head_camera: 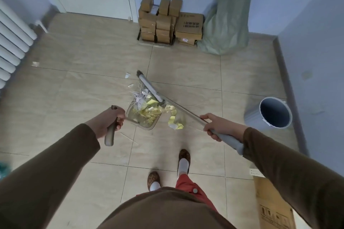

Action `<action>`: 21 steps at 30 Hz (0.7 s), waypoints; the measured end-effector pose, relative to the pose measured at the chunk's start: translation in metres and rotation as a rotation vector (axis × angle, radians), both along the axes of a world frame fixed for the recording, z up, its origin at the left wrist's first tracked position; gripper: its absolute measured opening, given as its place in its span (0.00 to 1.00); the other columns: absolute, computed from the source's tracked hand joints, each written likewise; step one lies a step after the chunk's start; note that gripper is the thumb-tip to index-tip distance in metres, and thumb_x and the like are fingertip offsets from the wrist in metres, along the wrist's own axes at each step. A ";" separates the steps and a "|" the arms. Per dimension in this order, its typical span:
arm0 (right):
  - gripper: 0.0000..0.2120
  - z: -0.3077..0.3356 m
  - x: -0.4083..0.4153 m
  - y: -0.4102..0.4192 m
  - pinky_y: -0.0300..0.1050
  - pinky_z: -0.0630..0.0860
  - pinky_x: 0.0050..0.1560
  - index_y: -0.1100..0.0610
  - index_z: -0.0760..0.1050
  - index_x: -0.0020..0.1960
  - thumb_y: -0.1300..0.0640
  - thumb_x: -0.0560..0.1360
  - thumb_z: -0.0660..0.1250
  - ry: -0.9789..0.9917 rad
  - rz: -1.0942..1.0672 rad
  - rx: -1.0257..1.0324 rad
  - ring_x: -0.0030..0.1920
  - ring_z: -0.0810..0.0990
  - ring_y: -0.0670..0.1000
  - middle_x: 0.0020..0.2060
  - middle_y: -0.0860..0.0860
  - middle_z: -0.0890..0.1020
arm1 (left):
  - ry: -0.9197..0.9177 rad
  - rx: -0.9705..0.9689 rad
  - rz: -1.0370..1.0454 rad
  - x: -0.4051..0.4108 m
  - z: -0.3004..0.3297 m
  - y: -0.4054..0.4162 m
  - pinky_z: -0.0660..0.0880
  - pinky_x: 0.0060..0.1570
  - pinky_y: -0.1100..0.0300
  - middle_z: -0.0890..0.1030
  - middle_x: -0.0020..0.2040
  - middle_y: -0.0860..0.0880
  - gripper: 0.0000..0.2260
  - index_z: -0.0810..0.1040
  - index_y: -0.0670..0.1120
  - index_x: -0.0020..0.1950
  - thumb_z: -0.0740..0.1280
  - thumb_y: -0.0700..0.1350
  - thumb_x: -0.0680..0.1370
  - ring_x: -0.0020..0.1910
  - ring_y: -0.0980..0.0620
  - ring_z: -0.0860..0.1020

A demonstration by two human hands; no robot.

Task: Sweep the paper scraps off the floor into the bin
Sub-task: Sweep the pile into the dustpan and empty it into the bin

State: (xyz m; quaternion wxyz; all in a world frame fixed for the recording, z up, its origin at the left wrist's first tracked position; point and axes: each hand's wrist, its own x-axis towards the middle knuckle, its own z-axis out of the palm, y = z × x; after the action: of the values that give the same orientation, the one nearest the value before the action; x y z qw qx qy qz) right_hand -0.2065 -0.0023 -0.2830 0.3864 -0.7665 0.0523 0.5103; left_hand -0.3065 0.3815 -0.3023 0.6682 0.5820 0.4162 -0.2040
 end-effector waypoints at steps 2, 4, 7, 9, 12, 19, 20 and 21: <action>0.20 0.007 -0.006 -0.017 0.40 0.68 0.24 0.48 0.66 0.68 0.62 0.79 0.61 0.010 -0.094 0.040 0.24 0.71 0.47 0.31 0.53 0.74 | -0.037 0.025 -0.045 -0.004 0.006 -0.001 0.67 0.23 0.66 0.70 0.33 0.45 0.10 0.72 0.45 0.46 0.59 0.30 0.74 0.26 0.53 0.67; 0.20 0.011 -0.014 -0.030 0.39 0.68 0.23 0.49 0.65 0.69 0.63 0.79 0.60 0.024 -0.208 0.067 0.23 0.70 0.48 0.30 0.54 0.74 | -0.064 0.055 -0.089 -0.005 0.012 -0.004 0.66 0.22 0.66 0.70 0.33 0.45 0.11 0.72 0.44 0.48 0.60 0.30 0.73 0.26 0.53 0.67; 0.22 0.012 -0.027 -0.048 0.38 0.68 0.21 0.51 0.64 0.71 0.65 0.80 0.60 0.089 -0.429 0.144 0.23 0.69 0.49 0.31 0.55 0.72 | -0.109 0.077 -0.130 -0.001 0.021 -0.011 0.64 0.22 0.66 0.69 0.32 0.47 0.13 0.72 0.45 0.49 0.60 0.29 0.72 0.26 0.53 0.66; 0.22 0.014 -0.038 -0.058 0.38 0.67 0.21 0.52 0.64 0.71 0.66 0.79 0.60 0.092 -0.519 0.158 0.22 0.68 0.49 0.31 0.55 0.72 | -0.146 0.077 -0.139 0.005 0.027 -0.017 0.63 0.21 0.66 0.69 0.32 0.48 0.13 0.71 0.46 0.50 0.60 0.30 0.72 0.25 0.54 0.66; 0.22 0.025 -0.060 -0.072 0.39 0.67 0.22 0.53 0.64 0.71 0.66 0.79 0.60 0.040 -0.528 0.135 0.24 0.68 0.49 0.32 0.55 0.72 | -0.195 0.077 -0.173 0.013 0.038 -0.029 0.62 0.21 0.65 0.70 0.33 0.48 0.12 0.72 0.45 0.51 0.60 0.30 0.73 0.26 0.54 0.66; 0.13 0.031 -0.098 -0.090 0.35 0.70 0.19 0.54 0.68 0.63 0.65 0.81 0.59 0.152 -0.841 0.172 0.19 0.69 0.47 0.28 0.54 0.71 | -0.293 0.097 -0.320 0.042 0.069 -0.070 0.64 0.21 0.64 0.70 0.33 0.48 0.12 0.72 0.45 0.50 0.61 0.30 0.73 0.26 0.54 0.67; 0.07 0.027 -0.099 -0.092 0.34 0.70 0.19 0.56 0.70 0.56 0.64 0.80 0.59 0.170 -0.856 0.161 0.19 0.70 0.47 0.26 0.53 0.72 | -0.307 0.104 -0.358 0.047 0.075 -0.076 0.64 0.21 0.64 0.70 0.33 0.48 0.12 0.72 0.45 0.50 0.61 0.31 0.72 0.26 0.54 0.67; 0.03 0.025 -0.101 -0.093 0.34 0.71 0.19 0.58 0.71 0.49 0.63 0.80 0.60 0.210 -0.880 0.173 0.19 0.71 0.47 0.25 0.53 0.72 | -0.320 0.111 -0.401 0.052 0.081 -0.081 0.64 0.21 0.63 0.70 0.33 0.48 0.11 0.72 0.44 0.50 0.62 0.31 0.73 0.26 0.54 0.67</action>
State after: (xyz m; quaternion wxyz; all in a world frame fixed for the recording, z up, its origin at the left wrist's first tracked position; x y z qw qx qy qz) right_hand -0.3074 -0.0951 -0.2584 0.6214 -0.5804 0.3688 0.3753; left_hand -0.2548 0.3003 -0.2217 0.6389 0.7134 0.1921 -0.2145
